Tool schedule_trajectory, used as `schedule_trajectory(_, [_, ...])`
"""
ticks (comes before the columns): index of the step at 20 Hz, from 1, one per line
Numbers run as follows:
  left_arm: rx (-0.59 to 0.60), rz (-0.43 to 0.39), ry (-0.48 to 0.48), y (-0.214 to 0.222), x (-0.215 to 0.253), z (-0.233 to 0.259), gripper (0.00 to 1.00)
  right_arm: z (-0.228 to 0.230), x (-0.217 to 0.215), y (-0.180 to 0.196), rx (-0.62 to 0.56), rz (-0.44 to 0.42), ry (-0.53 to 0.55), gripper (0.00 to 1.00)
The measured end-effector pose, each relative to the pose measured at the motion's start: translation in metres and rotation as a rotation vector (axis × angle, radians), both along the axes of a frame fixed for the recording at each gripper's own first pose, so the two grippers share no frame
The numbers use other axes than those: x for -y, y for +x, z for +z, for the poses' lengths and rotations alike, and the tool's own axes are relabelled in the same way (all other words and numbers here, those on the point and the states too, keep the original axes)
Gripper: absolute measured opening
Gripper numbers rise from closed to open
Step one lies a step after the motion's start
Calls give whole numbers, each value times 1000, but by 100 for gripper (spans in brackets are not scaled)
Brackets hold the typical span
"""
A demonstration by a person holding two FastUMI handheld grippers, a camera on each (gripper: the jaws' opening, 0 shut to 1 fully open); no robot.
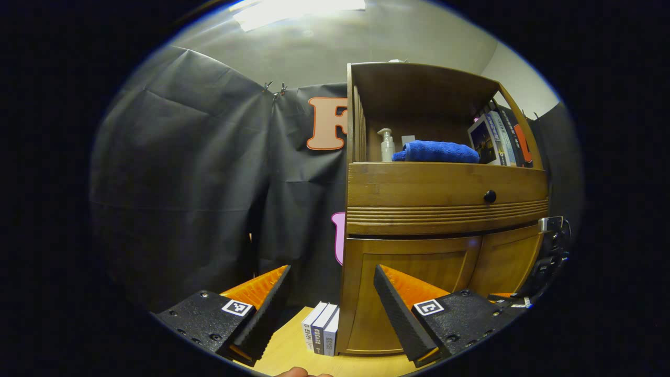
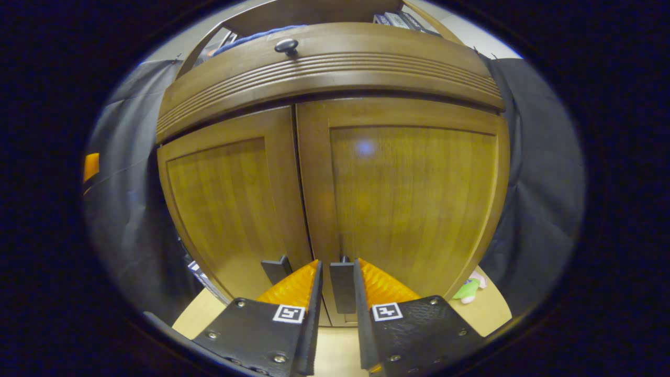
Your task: Open the right door of the double-door shoe cabinet with the right hand, and open the left door with the left hand.
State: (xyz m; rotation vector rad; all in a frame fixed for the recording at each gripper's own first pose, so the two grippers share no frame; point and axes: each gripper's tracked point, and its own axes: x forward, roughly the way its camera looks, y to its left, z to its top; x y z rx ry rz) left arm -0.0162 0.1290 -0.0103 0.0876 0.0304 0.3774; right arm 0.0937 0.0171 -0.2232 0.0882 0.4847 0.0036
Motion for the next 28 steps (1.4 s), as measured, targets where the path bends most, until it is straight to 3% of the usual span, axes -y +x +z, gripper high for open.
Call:
schedule_trajectory(8, [-8, 16, -37, 7, -11, -11, 96, -10, 5, 5, -14, -9, -46, 33])
schedule_trajectory(9, [-10, 12, -44, 8, -10, -13, 96, -10, 6, 6, -14, -12, -43, 36])
schedule_trajectory(10, [-12, 8, -49, 8, -9, -15, 94, -10, 6, 7, -14, -13, -40, 33])
schedule_trajectory(11, [-17, 8, -55, 9, -10, -17, 96, -10, 6, 6, -16, -13, -39, 39])
schedule_trajectory(12, [-24, 7, -60, 9, -10, -19, 93, -10, 5, 6, -13, -13, -42, 34])
schedule_trajectory(13, [-30, 6, -63, 9, -10, -21, 96, -10, 4, 7, -12, -11, -44, 41])
schedule_trajectory(14, [-33, 8, -66, 8, -11, -22, 96, -12, 0, 5, -22, 8, -29, 41])
schedule_trajectory(15, [-32, 9, -68, 7, -11, -22, 96, -10, 0, 1, -30, 13, -24, 35])
schedule_trajectory(17, [-31, 15, -67, 4, -14, -23, 96, -11, 2, 9, -21, 11, -32, 45])
schedule_trajectory(18, [-30, 18, -65, 4, -16, -22, 96, -14, 0, 8, -28, 6, -30, 45])
schedule_trajectory(19, [-28, 22, -61, 2, -18, -21, 96, -16, -1, 8, -38, -2, -21, 36])
schedule_trajectory(20, [-25, 25, -59, 1, -19, -21, 96, -21, 2, 10, -61, -25, -24, 45])
schedule_trajectory(21, [-28, 24, -56, 1, -20, -21, 94, -27, 2, 14, -78, -35, -13, 36])
schedule_trajectory(24, [-36, 23, -56, 1, -20, -23, 96, -26, 1, 20, -71, -39, -15, 27])
schedule_trajectory(25, [-33, 17, -61, 2, -18, -22, 97, -26, 2, 18, -63, -47, -31, 33])
schedule_trajectory(28, [-37, -10, -53, 4, -9, -24, 94, -27, 7, 19, -59, -60, -75, 33])
